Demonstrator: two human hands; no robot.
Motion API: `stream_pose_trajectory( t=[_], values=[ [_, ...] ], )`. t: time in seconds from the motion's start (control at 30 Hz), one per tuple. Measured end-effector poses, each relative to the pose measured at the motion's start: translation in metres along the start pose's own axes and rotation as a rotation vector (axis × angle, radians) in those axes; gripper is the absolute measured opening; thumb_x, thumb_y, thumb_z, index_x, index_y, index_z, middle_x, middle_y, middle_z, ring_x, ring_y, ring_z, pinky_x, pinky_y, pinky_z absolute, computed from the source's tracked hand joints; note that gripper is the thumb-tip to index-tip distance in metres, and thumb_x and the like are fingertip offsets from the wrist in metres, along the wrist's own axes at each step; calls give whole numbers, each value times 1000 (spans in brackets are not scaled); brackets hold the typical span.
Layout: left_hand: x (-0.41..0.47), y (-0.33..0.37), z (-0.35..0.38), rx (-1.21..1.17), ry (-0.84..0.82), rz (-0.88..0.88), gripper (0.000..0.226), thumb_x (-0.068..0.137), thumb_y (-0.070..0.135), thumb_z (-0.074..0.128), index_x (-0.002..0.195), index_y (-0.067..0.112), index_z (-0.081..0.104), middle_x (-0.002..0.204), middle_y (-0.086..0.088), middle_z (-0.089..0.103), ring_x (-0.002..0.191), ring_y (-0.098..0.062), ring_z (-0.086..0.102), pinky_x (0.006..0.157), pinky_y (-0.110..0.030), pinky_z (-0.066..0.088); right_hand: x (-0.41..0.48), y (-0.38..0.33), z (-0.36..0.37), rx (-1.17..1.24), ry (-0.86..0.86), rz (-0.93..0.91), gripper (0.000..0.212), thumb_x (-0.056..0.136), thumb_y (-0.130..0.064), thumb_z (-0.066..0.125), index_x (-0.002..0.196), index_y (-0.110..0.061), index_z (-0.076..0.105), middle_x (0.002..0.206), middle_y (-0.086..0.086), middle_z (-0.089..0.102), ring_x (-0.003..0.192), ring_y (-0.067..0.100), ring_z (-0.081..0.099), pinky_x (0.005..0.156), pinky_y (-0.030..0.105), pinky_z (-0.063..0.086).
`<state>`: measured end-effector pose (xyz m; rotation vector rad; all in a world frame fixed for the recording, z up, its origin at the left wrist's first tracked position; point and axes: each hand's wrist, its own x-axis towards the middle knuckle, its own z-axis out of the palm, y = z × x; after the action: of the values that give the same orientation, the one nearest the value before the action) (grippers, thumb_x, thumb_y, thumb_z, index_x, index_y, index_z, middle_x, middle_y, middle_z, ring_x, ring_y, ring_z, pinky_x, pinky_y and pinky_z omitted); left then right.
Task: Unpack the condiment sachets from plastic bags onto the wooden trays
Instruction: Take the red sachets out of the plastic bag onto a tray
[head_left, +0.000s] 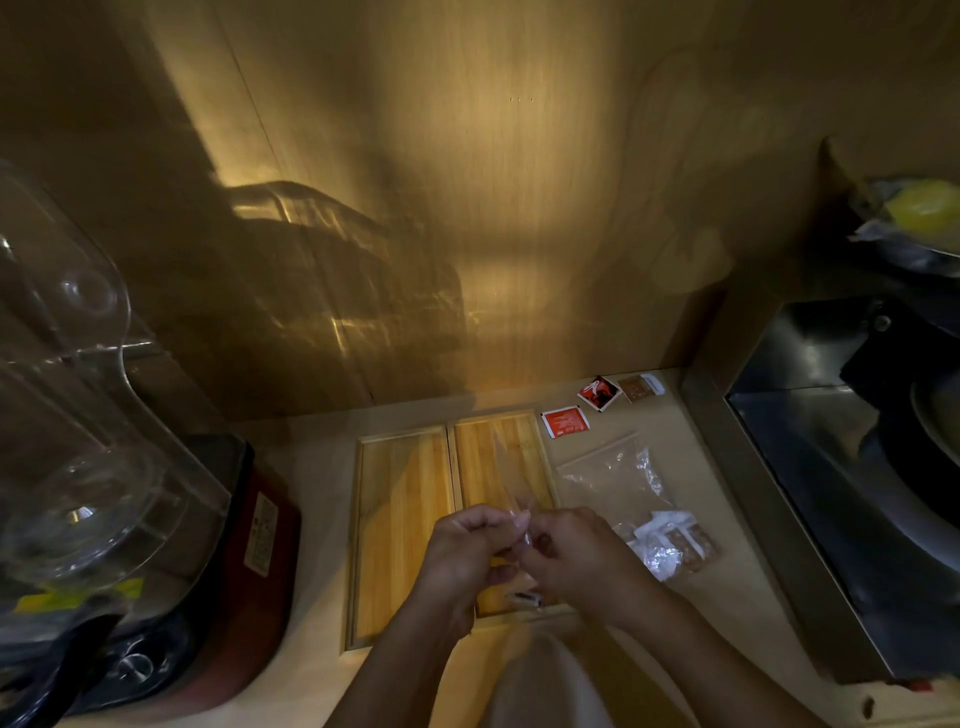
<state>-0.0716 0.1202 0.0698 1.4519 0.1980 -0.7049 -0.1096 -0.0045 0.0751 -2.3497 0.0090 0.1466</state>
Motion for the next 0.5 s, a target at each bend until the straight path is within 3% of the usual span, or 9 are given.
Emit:
stream_pose_trajectory(
  t=[0.07,0.17,0.27,0.37,0.5],
  values=[
    [-2,-1,1,35,8,49,17,85,18,63,71,9,64,64,0,63,59,-5,59,49,-17,49,1,0,1,25,9,9,26,92,-23,46,83,-7,65,56,-11,43,54,2,44,52,18,33],
    [-2,-1,0,82,23,44,23,90,18,56,69,10,64,64,0,62,62,-6,58,50,-19,52,1,3,1,89,-34,51,25,93,-19,43,84,-11,65,58,-11,52,58,12,54,56,21,40],
    [0,0,-2,109,57,-9,13,88,11,58,77,7,65,68,-3,61,63,-8,57,48,-20,52,0,9,3,-34,-59,9,26,94,-20,41,94,-6,64,88,14,69,77,26,63,60,23,37],
    [3,1,-5,82,125,-61,13,86,3,54,80,3,66,65,-5,62,59,-10,58,48,-23,52,0,8,5,-311,-129,-55,30,94,-22,37,108,-8,58,111,16,65,98,32,60,73,32,41],
    [8,1,-11,-16,125,-122,12,86,0,57,83,-4,68,61,-7,69,52,-11,64,50,-23,57,-1,8,8,-414,-116,-97,31,93,-27,37,111,-12,58,115,12,64,103,30,59,80,34,43]
  ],
)
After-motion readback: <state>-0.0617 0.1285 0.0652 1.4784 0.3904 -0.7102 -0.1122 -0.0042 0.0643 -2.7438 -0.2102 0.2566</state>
